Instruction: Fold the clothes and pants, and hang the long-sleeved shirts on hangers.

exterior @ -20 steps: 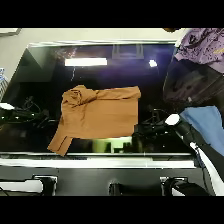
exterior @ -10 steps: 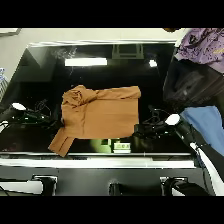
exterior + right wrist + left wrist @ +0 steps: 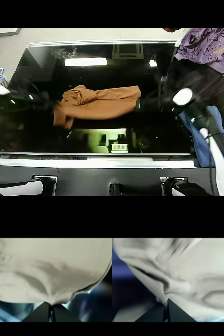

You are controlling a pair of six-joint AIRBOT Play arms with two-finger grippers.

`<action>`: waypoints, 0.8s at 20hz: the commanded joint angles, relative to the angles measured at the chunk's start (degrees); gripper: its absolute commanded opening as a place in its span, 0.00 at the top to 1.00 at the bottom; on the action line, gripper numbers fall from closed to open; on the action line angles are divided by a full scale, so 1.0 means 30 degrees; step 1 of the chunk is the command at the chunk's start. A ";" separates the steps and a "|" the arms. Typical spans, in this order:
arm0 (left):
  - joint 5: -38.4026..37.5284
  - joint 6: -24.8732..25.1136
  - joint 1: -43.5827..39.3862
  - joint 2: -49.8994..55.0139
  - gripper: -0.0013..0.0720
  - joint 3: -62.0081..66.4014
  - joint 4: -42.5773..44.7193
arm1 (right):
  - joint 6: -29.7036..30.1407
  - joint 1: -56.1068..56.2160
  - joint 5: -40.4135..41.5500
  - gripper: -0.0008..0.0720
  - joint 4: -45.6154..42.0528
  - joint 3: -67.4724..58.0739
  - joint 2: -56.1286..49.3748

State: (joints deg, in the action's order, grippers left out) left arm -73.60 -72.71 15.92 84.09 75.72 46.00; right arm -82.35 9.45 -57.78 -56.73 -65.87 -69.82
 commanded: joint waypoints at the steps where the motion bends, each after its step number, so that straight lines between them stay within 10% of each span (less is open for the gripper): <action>1: -0.0044 -0.2025 -0.0022 -0.1282 0.96 0.7111 0.0758 | -0.1508 0.0015 -0.0962 0.95 -0.4379 -0.7125 0.0022; 6: -0.0284 -0.4444 -0.0015 -0.4189 0.96 1.5351 0.2521 | -0.2280 0.0015 -0.3534 0.95 -0.5843 -1.5314 0.1348; 16: -0.0321 -0.7366 0.0000 -1.1992 0.96 1.2262 0.7191 | -0.4794 0.0015 -0.5071 0.95 -0.8990 -1.6546 0.6142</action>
State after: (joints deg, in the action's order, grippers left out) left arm -74.87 -92.60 15.86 51.48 113.32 63.31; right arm -94.50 9.52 -71.48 -79.29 -114.89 -52.73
